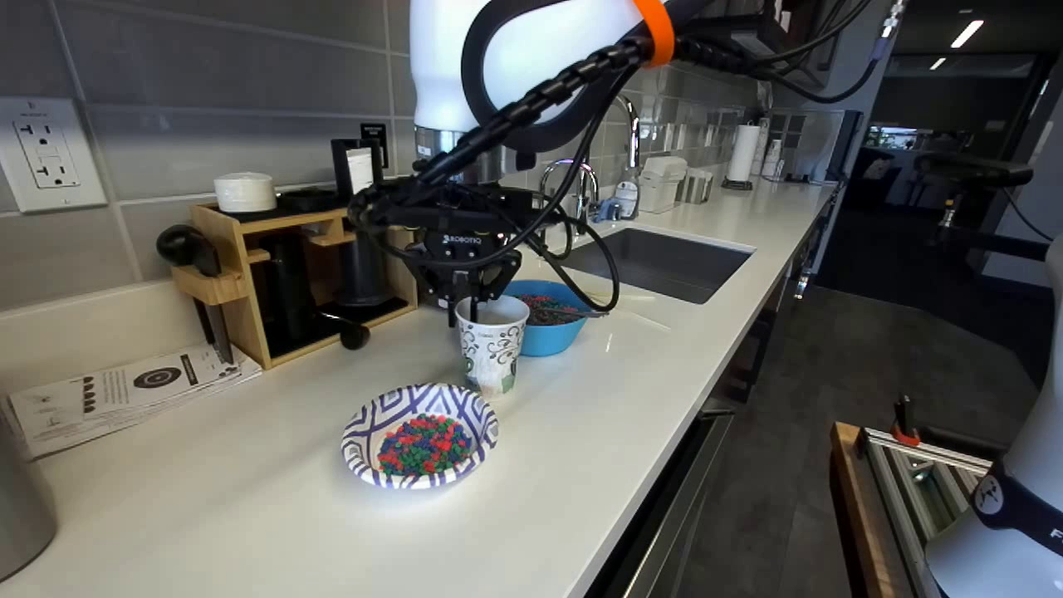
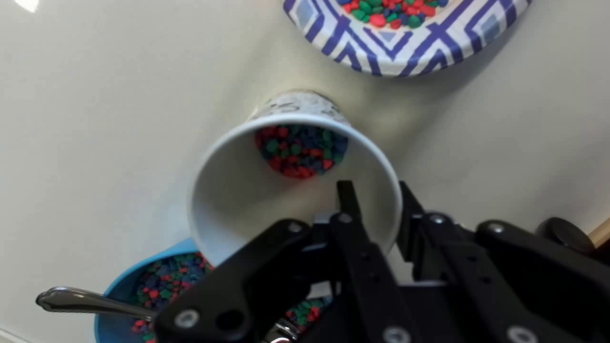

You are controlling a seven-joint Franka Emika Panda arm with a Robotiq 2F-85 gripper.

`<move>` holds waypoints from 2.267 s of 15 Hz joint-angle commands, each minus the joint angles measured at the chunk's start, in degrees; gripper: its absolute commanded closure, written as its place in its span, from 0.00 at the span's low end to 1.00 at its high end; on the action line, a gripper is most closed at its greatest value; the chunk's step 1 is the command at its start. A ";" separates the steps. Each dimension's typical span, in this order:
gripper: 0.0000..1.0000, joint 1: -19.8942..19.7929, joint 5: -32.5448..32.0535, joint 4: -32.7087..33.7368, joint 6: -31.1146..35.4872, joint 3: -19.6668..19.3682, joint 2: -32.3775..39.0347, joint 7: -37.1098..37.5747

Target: Pour the contents in the cup into the bowl

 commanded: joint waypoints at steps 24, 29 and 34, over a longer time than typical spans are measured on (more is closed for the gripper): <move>0.99 6.25 33.31 -23.44 14.20 0.95 -25.73 -57.62; 0.99 9.40 50.51 -16.47 10.49 -0.81 -20.33 -77.74; 0.99 5.80 65.87 -10.47 -1.05 -1.86 -15.31 -95.72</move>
